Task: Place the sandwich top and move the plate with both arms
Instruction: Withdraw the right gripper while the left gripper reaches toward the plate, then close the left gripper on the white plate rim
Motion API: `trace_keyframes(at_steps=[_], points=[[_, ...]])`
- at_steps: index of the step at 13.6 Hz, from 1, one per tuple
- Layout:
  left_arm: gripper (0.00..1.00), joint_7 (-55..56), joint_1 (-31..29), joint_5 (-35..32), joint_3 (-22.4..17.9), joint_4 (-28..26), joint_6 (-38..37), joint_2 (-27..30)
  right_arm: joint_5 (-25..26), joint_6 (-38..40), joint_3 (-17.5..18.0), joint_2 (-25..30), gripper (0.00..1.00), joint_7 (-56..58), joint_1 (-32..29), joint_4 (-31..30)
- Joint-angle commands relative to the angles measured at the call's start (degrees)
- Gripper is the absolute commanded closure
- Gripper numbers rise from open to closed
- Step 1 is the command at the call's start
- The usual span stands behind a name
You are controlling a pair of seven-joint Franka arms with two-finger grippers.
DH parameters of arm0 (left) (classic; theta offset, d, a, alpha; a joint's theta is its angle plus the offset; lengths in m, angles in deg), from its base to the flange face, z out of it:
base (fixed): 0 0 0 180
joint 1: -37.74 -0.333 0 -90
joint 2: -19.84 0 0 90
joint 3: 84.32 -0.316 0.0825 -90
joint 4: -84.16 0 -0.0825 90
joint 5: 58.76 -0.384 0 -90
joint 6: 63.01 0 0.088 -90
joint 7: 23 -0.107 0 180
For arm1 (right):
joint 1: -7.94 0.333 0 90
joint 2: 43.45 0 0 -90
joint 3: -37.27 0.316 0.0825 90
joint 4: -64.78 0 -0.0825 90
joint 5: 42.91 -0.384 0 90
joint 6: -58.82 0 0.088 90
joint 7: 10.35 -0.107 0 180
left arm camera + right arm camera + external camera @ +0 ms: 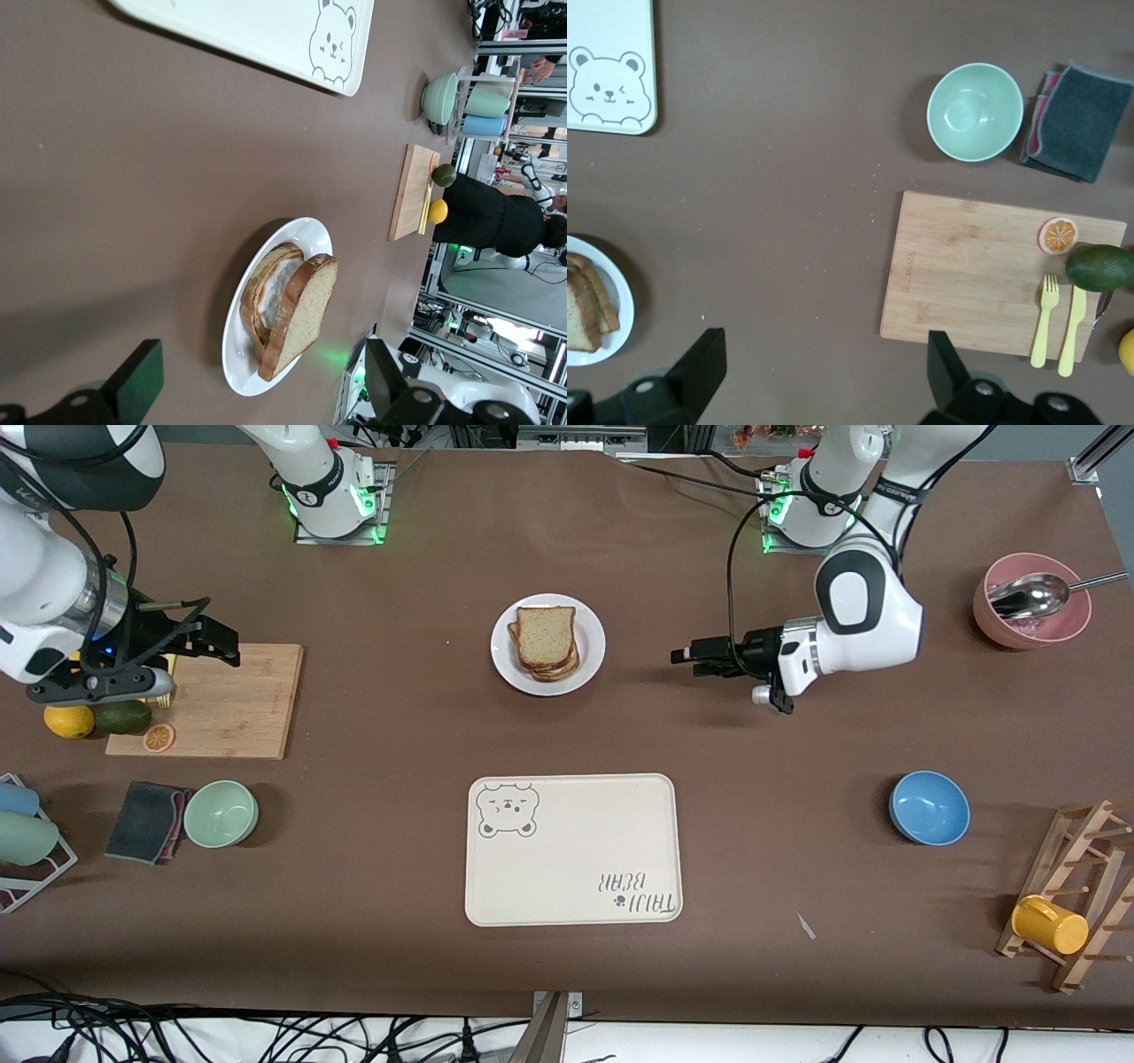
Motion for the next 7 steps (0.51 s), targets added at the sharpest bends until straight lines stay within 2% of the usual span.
trace_keyframes(at_steps=[1,4,7], points=[[0.0,-9.1,-0.1,10.6,5.1,-3.3,5.1,-1.2,-3.8,-1.9,-1.6,5.1,0.0,0.4,-4.2,-3.9],[0.0,-19.8,-0.1,22.3,10.4,-3.7,9.8,-6.1,-3.0,2.7,-2.8,4.6,0.0,0.3,-3.8,0.4],[0.0,-29.8,0.1,33.6,14.6,-2.9,14.3,-11.1,-2.6,4.9,-3.1,4.8,0.0,0.2,-2.8,0.7]])
